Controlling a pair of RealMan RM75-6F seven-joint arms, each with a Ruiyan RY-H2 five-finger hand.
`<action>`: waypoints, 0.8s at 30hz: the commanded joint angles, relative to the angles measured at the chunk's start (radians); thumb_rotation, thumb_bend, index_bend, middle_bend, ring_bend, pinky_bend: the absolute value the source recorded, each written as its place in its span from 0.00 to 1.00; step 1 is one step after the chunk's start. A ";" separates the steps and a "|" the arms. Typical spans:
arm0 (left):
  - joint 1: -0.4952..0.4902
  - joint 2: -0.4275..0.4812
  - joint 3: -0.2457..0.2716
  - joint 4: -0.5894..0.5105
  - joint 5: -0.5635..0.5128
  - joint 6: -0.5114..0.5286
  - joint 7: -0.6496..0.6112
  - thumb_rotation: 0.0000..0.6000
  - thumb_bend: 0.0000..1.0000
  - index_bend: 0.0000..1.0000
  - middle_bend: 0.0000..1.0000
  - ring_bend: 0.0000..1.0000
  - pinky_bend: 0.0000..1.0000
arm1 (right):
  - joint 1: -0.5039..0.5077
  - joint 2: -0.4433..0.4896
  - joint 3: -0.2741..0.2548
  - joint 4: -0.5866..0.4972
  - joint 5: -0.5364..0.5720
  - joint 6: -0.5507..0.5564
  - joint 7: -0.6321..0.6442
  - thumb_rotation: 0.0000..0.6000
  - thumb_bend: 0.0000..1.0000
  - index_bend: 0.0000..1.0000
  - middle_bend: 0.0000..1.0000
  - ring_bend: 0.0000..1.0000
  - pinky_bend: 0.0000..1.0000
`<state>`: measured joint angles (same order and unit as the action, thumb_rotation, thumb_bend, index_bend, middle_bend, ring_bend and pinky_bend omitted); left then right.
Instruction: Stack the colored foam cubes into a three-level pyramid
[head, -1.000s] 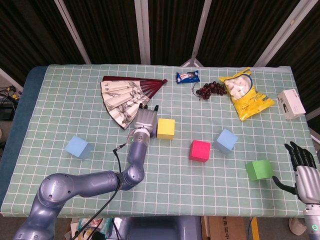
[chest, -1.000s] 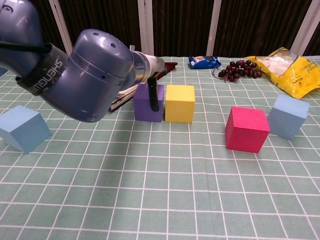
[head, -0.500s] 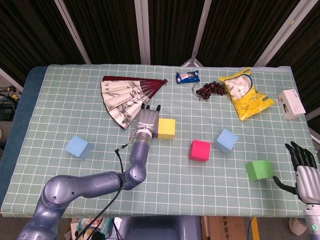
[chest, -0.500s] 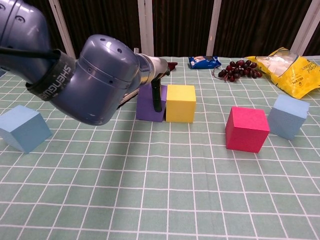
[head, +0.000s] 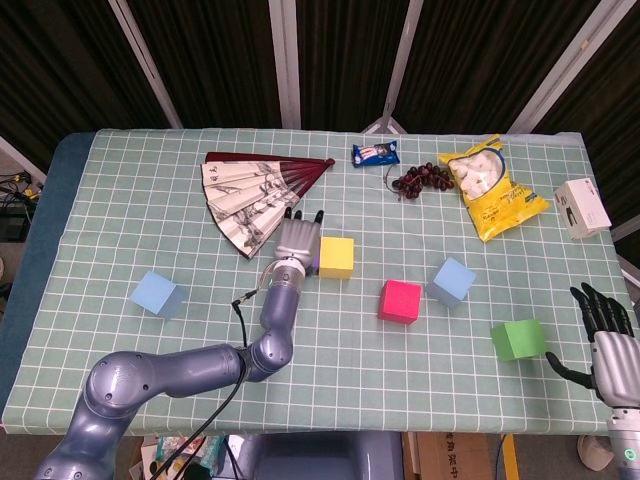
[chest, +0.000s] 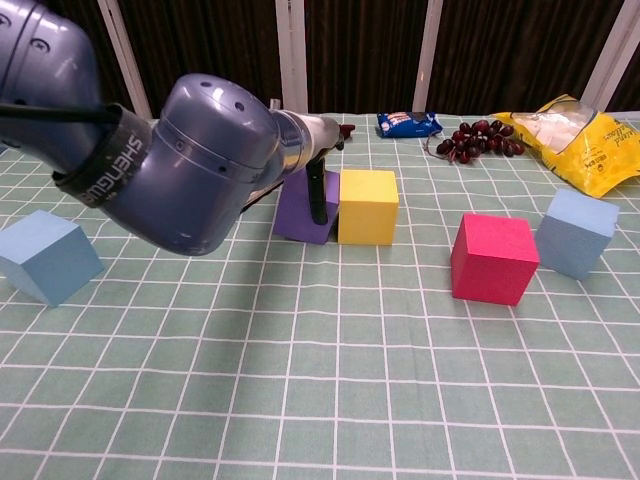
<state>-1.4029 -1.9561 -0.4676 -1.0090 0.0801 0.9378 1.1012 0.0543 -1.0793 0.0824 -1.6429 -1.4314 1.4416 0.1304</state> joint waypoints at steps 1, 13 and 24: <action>0.006 0.005 0.003 -0.011 0.004 0.005 -0.001 1.00 0.24 0.03 0.43 0.12 0.06 | 0.000 0.000 0.000 0.000 0.000 0.000 0.000 1.00 0.24 0.00 0.00 0.00 0.00; 0.020 0.029 0.001 -0.064 0.018 0.029 -0.006 1.00 0.24 0.03 0.44 0.12 0.06 | -0.001 0.000 -0.001 -0.001 -0.002 0.001 -0.001 1.00 0.24 0.00 0.00 0.00 0.00; 0.023 0.040 -0.002 -0.093 0.022 0.044 -0.010 1.00 0.24 0.03 0.44 0.12 0.06 | -0.002 0.001 -0.002 -0.003 -0.005 0.004 -0.001 1.00 0.24 0.00 0.00 0.00 0.00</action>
<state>-1.3798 -1.9160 -0.4692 -1.1020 0.1019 0.9816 1.0911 0.0526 -1.0786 0.0806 -1.6459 -1.4363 1.4459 0.1295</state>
